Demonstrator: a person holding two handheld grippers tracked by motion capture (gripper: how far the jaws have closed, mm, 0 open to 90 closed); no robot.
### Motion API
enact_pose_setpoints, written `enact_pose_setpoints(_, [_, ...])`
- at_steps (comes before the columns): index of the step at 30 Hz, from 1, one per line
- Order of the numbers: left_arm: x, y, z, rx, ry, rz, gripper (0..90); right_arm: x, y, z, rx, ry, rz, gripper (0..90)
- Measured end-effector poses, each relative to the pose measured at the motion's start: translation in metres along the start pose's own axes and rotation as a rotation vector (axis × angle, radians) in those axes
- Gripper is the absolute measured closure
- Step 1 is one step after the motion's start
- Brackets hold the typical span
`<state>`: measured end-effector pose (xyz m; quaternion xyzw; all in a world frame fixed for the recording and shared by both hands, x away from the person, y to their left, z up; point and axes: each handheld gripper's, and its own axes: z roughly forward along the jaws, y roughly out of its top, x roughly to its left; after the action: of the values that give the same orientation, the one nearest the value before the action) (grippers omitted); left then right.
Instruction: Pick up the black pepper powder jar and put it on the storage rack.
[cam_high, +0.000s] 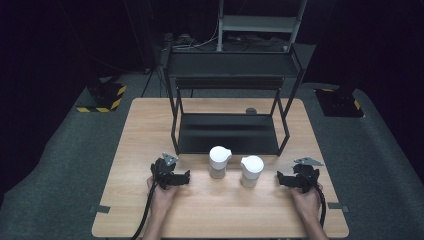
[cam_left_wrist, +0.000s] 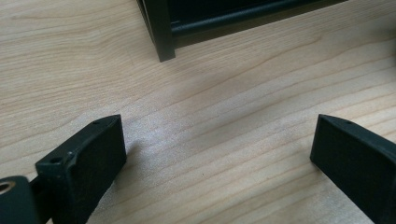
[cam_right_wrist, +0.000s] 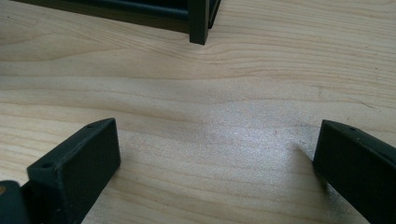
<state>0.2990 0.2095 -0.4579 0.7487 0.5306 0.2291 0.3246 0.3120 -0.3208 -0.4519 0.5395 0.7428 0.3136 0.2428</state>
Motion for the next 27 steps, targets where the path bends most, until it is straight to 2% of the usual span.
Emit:
enact_pose_setpoints(18, [0.0024,0.0012,0.0004,0.007,-0.015,0.016,1.2,0.0002,-0.0001,-0.0001,0.000,0.000,0.001,0.1])
enact_pose_setpoints(22, [0.0018,0.0021,-0.0007,0.015,-0.027,0.029,0.5,0.0002,-0.0001,-0.0001,0.000,-0.001,0.001,0.2])
enact_pose_setpoints(27, [-0.0009,0.0018,-0.0033,0.010,-0.067,0.061,0.3,0.0004,-0.0001,-0.0001,0.000,-0.001,0.003,0.2])
